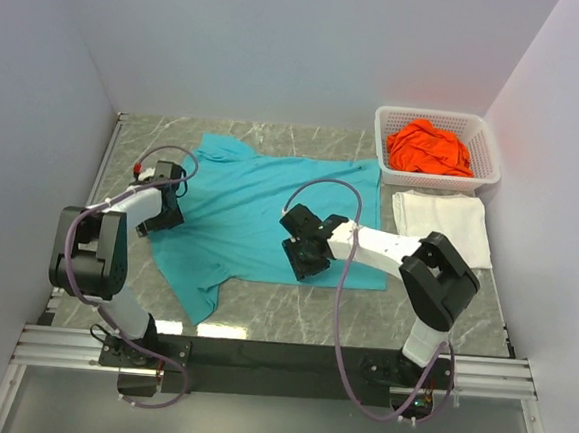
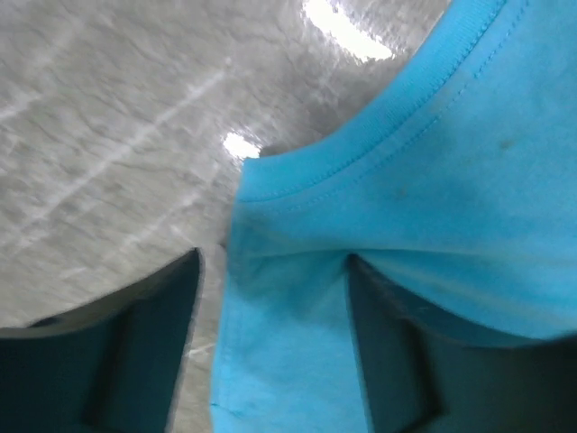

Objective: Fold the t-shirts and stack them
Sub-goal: Flatten the tshirt out

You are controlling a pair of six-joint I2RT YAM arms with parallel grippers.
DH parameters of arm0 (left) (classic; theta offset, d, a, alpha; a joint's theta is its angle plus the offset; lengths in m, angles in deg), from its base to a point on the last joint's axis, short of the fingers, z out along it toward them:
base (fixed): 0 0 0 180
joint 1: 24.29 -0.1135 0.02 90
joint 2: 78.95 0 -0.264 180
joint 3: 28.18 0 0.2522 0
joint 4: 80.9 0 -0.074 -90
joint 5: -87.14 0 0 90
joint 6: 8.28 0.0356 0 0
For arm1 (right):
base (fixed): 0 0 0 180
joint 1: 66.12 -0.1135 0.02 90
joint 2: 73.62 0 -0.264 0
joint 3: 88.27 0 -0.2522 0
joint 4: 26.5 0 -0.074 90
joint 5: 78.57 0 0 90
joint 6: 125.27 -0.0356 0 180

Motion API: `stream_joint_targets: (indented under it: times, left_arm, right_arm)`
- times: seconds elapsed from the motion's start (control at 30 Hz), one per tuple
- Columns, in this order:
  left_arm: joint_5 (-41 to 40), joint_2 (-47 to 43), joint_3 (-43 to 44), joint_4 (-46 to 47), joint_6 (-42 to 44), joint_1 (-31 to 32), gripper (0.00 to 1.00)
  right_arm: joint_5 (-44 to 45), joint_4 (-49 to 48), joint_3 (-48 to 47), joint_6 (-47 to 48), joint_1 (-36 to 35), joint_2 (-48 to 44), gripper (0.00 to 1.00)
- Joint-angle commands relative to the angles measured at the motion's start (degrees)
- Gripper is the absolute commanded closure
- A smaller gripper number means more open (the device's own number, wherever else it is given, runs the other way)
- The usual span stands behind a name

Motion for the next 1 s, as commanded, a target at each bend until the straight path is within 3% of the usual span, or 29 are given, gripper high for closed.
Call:
stream_joint_targets:
  times: [0.0,0.17,0.43,0.6,0.8,0.97]
  left_arm:
    - [-2.2,-4.3,2.3,1.0,3.6,-0.1,0.25]
    - [3.2,-17.9,0.5,-1.1,0.9,0.2,0.13]
    - [5.6,-33.3,-7.9,0.7,-0.5,0.2,0.13]
    - [2.0,-35.3,-11.4,3.8,-0.2,0.1,0.13]
    - [-0.5,-34.1,-12.1,5.0,-0.8,-1.8,0.14]
    - [2.9,-30.9,-11.4,4.0,-1.7,-3.0,0.14]
  right_arm:
    - [-1.5,-2.8,-3.0,6.0,-4.9,-6.1,0.52]
    - [-3.8,-6.5,-11.7,13.3,-13.0,-3.5,0.51]
    - [-5.7,-12.0,-22.7,24.9,-21.6,6.2,0.52]
    - [-5.3,-11.4,-28.1,27.9,-24.2,12.7,0.52]
    - [-3.1,-15.3,-28.0,27.3,-25.2,15.8,0.53]
    - [-2.4,-17.1,-28.4,27.0,-25.3,18.1,0.54]
